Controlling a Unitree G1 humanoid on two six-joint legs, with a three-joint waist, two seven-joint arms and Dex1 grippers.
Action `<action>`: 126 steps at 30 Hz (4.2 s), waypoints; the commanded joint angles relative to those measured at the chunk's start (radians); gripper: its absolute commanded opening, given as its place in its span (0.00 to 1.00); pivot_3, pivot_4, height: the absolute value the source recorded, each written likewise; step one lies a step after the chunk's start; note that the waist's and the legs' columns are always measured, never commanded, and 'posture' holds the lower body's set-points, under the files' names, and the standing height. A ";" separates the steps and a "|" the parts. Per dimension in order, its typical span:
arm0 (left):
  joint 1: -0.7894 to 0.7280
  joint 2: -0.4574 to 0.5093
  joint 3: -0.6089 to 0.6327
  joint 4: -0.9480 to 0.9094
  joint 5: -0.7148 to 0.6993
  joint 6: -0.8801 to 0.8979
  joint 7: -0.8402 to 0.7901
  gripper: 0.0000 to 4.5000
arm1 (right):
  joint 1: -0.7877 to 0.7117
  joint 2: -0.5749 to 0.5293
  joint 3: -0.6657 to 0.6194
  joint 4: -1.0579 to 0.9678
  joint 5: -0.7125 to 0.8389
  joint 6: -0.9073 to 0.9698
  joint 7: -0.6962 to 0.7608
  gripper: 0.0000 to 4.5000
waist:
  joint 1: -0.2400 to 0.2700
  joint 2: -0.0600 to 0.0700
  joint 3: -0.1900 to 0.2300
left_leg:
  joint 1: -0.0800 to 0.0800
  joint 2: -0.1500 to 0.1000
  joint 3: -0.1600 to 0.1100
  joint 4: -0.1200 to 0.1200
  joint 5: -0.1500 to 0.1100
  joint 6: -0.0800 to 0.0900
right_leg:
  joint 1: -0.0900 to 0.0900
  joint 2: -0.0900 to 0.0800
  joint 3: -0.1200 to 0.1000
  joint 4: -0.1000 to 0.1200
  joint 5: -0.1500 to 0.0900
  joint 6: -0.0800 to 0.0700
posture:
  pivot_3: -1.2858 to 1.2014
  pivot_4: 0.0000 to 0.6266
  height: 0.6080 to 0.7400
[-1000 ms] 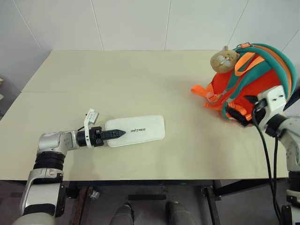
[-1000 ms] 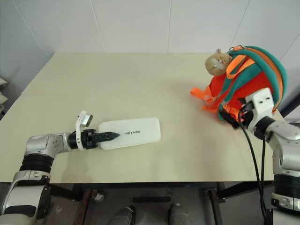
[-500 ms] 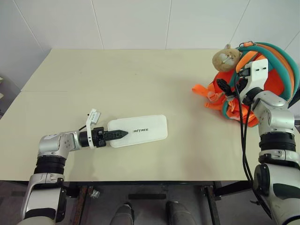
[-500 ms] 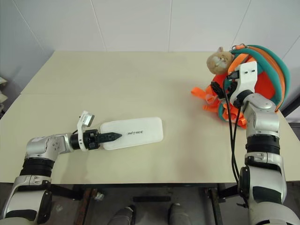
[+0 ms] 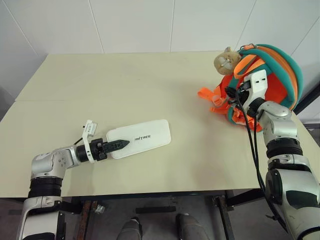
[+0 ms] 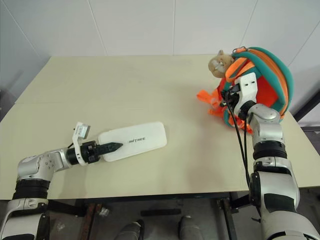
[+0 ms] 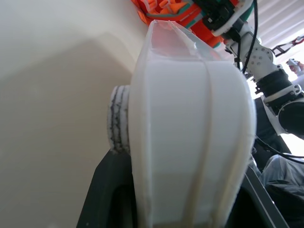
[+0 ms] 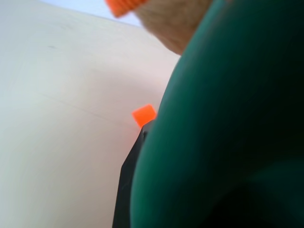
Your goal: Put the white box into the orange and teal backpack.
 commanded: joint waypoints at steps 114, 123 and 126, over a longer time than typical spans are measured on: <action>-0.410 0.043 -0.212 -0.232 0.104 -0.544 -0.323 1.00 | 0.266 -0.222 0.236 -0.914 0.541 0.725 0.590 0.00 | 0.036 -0.001 0.000 | -0.006 0.000 0.000 0.009 -0.004 0.002 | -0.002 0.000 -0.001 0.000 -0.002 0.002 | 0.52 0.24 1.00; -0.334 0.040 -0.196 -0.456 0.000 -0.421 -0.233 1.00 | 0.261 -0.222 0.249 -0.896 0.527 0.717 0.609 0.00 | 0.034 -0.001 0.000 | -0.005 0.000 0.000 0.012 -0.004 0.002 | 0.000 0.000 -0.001 0.002 -0.002 0.001 | 0.52 0.24 1.00; -0.309 0.024 -0.204 -0.495 -0.018 -0.413 -0.207 1.00 | 0.265 -0.217 0.252 -0.898 0.525 0.716 0.608 0.00 | 0.035 -0.001 0.000 | -0.005 0.000 0.000 0.013 -0.004 0.003 | 0.001 0.000 -0.001 0.002 -0.002 0.001 | 0.52 0.24 1.00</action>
